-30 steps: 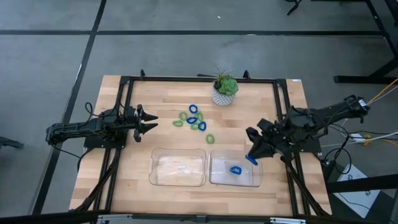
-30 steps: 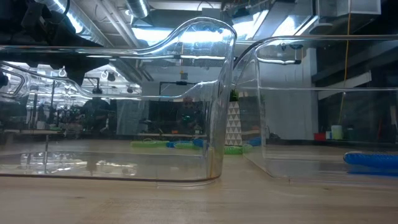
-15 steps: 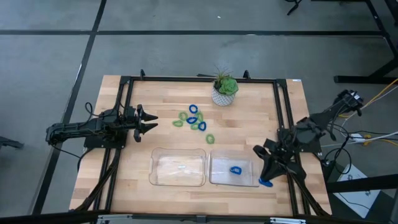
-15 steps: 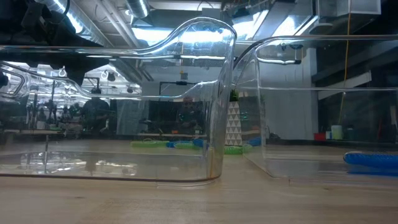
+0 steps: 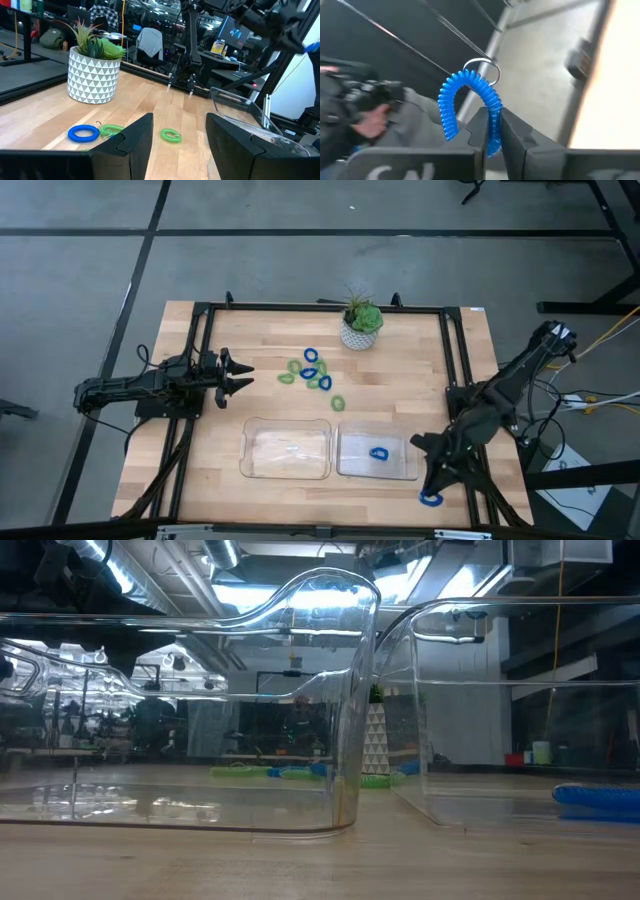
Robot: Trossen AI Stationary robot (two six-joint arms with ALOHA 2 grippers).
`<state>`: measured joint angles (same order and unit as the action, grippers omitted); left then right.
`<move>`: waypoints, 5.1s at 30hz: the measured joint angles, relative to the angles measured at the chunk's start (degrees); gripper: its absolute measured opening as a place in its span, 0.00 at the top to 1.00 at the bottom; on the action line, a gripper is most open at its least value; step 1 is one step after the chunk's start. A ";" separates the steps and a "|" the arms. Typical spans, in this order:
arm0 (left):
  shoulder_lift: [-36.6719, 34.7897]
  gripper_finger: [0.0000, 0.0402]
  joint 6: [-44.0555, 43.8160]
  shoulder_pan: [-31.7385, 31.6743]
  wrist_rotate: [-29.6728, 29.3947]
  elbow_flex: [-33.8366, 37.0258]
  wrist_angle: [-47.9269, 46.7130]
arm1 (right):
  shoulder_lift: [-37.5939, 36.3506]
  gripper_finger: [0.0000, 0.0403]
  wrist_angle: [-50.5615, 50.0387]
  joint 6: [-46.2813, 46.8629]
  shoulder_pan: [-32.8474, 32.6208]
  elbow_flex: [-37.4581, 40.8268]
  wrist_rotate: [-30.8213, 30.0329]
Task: Sort spring keychains
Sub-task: Put the blue spring keychain into the right transparent bin, then put the green spring keychain into the left transparent bin
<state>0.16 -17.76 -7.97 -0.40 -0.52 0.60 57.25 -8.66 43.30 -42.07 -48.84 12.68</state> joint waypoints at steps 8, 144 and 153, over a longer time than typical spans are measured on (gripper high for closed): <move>0.00 0.56 0.00 0.00 0.00 0.00 0.00 | 5.21 0.90 -6.27 -2.41 -0.11 0.00 -3.08; 0.00 0.56 0.00 0.00 0.00 -0.02 0.01 | 37.53 0.59 -24.57 -37.95 42.36 -22.12 -19.21; 0.00 0.56 -0.01 0.00 0.02 -0.01 0.02 | 45.26 0.59 -24.81 -39.81 42.57 -22.10 -15.51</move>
<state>0.16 -17.76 -7.97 -0.38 -0.53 0.62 102.51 -33.47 3.49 0.50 -70.94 -2.83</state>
